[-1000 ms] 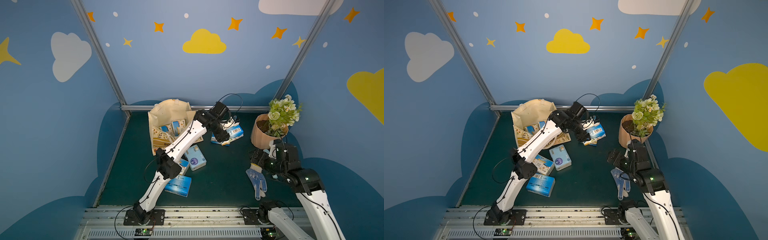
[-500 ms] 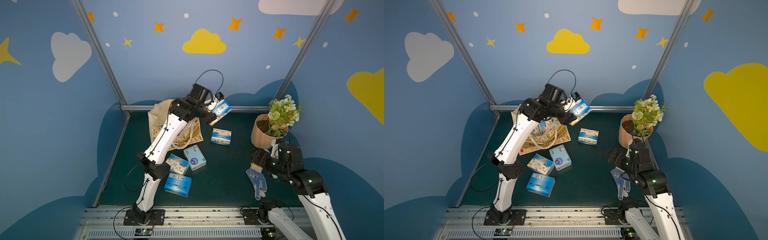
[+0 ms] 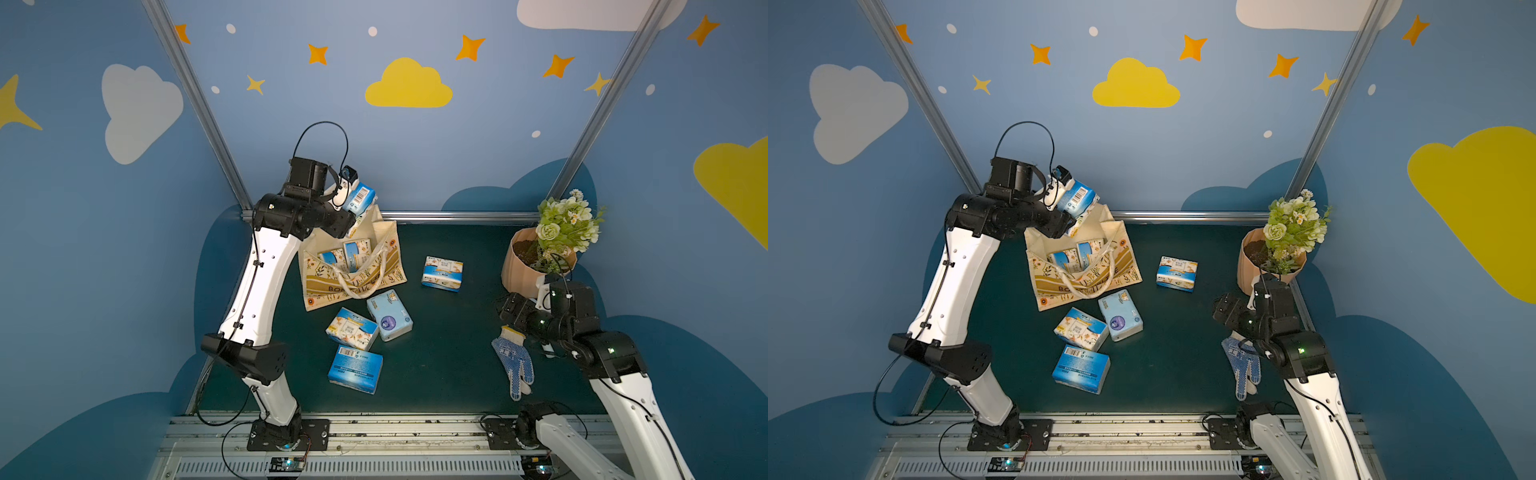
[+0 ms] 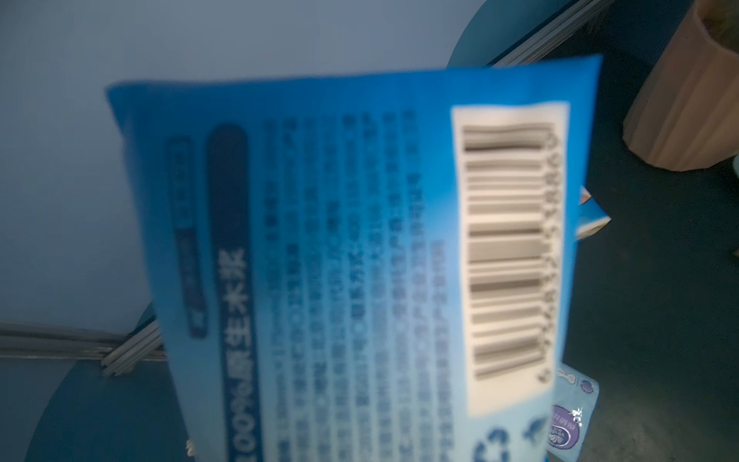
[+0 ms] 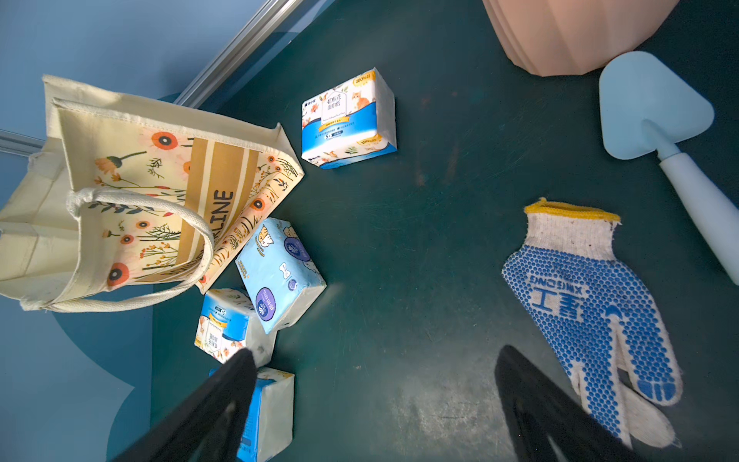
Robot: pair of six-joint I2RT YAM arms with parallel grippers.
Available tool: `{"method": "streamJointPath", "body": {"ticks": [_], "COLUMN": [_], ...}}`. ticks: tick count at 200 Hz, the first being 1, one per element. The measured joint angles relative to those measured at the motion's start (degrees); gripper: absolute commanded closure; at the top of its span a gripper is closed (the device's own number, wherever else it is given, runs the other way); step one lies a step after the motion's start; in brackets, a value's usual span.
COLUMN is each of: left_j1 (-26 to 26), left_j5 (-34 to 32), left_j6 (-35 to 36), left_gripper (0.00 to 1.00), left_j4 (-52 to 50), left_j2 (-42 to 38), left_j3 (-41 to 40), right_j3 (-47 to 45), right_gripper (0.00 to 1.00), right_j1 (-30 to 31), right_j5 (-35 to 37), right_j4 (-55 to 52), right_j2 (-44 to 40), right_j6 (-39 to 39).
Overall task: Put tissues into the canvas bag
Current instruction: Place the pack of facial tissues in the canvas bag.
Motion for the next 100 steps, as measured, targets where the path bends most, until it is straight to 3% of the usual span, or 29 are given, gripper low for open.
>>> {"method": "streamJointPath", "body": {"ticks": [46,100], "left_j1": [3.76,4.04], "left_j5": [-0.44,0.94], "left_j6": [-2.99,-6.62], "left_gripper": [0.33,0.32], "left_j4": [4.22,4.59], "left_j2": [3.67,12.37], "left_j3": [-7.76,-5.05], "right_j3": [-1.11,-1.77], "right_gripper": [0.05,0.05], "right_j1": [0.00,0.00], "right_j5": [-0.72,-0.72], "right_j4": [0.72,0.85], "right_j2": [0.26,-0.61], "right_j6": [-0.02,-0.04]}}
